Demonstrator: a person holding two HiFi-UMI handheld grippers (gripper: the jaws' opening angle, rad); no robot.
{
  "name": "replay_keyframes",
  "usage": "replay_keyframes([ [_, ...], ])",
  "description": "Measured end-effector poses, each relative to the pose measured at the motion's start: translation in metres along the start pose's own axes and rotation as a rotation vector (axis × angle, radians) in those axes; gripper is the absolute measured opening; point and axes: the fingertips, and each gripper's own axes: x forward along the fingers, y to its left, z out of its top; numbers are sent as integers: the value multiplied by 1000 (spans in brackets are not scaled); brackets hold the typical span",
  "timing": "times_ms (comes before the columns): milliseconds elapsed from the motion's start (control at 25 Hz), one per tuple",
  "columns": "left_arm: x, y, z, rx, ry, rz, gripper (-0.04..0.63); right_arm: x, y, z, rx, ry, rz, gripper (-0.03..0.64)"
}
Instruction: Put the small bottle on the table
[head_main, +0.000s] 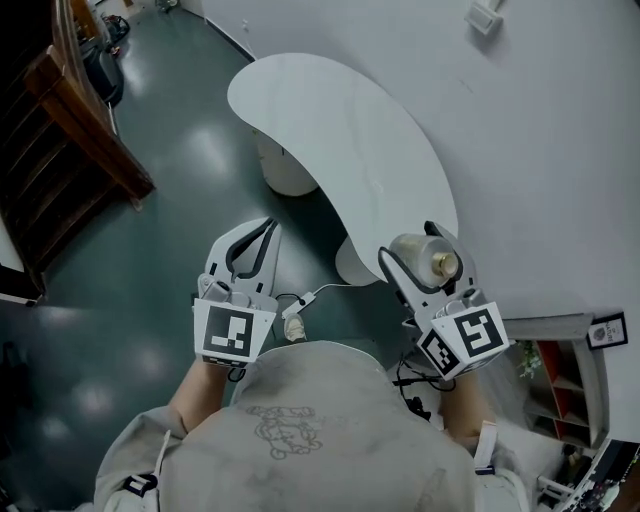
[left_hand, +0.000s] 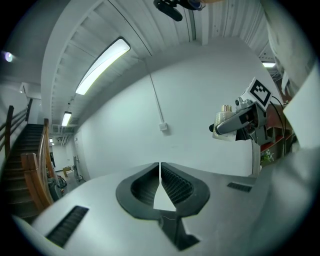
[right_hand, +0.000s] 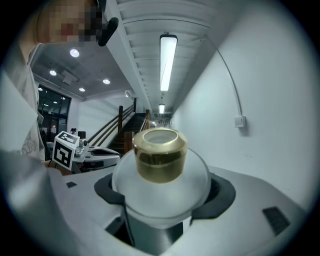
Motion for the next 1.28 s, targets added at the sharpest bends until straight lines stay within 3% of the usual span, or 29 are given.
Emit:
replay_keyframes([
  [120,9,23,-2,18,-12,23,25,21,-4,3,1,9,6,327],
  [360,30,36,-14,-22,16,34,25,53,-20,-3,-6,54,24,327],
  [560,53,32,-15,-29,39,47,25,70,-41,-8,-1,78,57,327],
  [1120,115,26,-21,-92,104,183,25,131,-119,-18,17,126,192,327],
  [1280,137,21,-28,-99,130,196,25,161,-135,-14,-47,123,203,327],
])
